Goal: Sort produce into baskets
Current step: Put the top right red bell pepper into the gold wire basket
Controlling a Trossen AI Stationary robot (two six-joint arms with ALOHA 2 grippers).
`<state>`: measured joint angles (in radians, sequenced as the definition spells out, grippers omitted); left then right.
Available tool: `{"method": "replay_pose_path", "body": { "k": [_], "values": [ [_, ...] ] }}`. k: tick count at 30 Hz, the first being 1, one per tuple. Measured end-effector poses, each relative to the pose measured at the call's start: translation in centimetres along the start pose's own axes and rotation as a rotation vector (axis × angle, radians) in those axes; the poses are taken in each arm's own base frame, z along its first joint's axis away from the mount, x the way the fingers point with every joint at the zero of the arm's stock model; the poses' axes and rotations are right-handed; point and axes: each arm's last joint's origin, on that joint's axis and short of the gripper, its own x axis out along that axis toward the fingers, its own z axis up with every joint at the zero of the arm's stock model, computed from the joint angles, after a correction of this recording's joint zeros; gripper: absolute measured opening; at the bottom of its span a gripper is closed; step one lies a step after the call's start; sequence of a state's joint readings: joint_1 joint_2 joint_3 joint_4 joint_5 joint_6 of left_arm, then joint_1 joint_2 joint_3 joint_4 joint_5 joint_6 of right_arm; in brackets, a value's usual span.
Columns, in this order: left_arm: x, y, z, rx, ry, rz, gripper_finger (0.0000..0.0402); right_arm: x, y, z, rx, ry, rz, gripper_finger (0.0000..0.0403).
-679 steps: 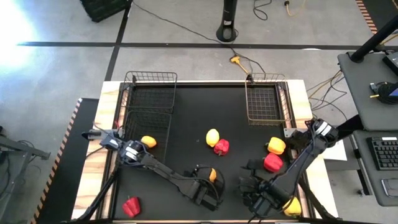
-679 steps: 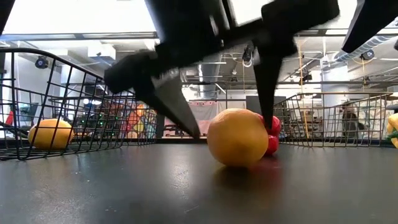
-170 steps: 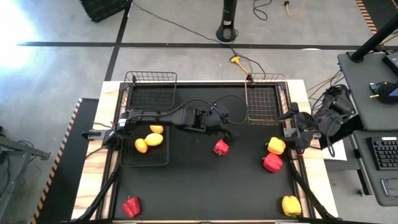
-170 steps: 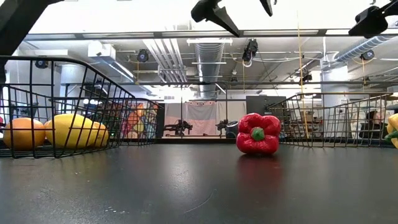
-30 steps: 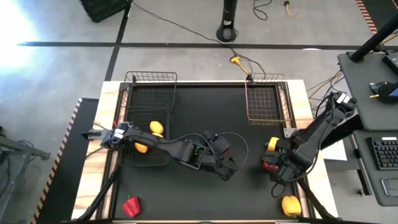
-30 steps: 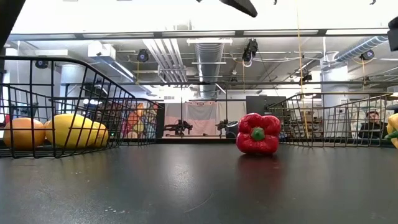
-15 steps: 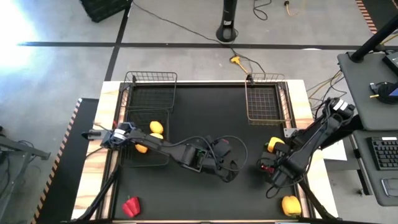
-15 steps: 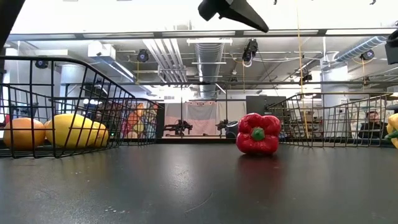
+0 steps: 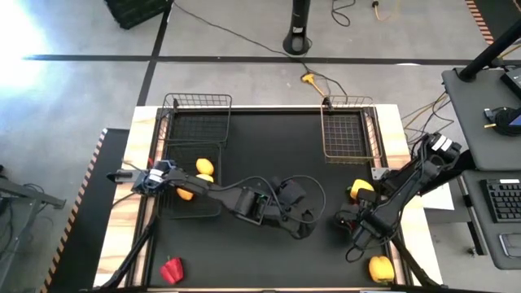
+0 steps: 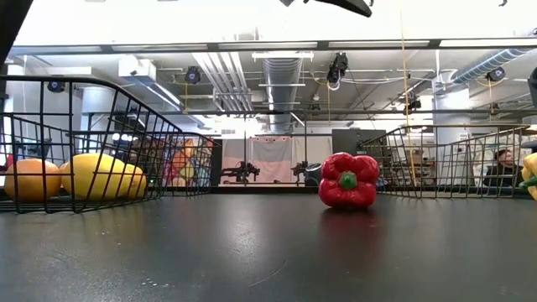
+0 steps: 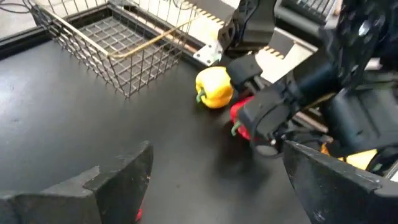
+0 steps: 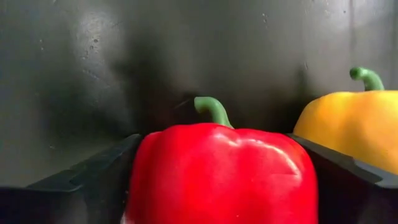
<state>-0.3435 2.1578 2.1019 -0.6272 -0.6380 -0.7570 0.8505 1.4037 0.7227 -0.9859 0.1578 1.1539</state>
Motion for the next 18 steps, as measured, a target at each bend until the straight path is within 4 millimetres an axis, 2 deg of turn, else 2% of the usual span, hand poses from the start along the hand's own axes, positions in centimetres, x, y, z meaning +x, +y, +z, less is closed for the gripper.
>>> {"method": "replay_pose_path", "body": {
  "k": [3,9,18],
  "values": [
    [-0.3,-0.2,0.5,-0.013,-0.011,-0.01,0.0339,0.3,0.1,0.0,-0.039,0.007,-0.013,0.0345],
    [-0.9,-0.5,1.4,-0.037,-0.031,-0.031,0.0339,-0.2,-0.1,0.0,-0.097,-0.014,0.01,0.0345],
    [-1.4,-0.3,2.0,-0.028,-0.021,-0.01,0.0339,-3.0,-1.2,0.2,-0.142,-0.167,0.147,0.0345]
  ]
}}
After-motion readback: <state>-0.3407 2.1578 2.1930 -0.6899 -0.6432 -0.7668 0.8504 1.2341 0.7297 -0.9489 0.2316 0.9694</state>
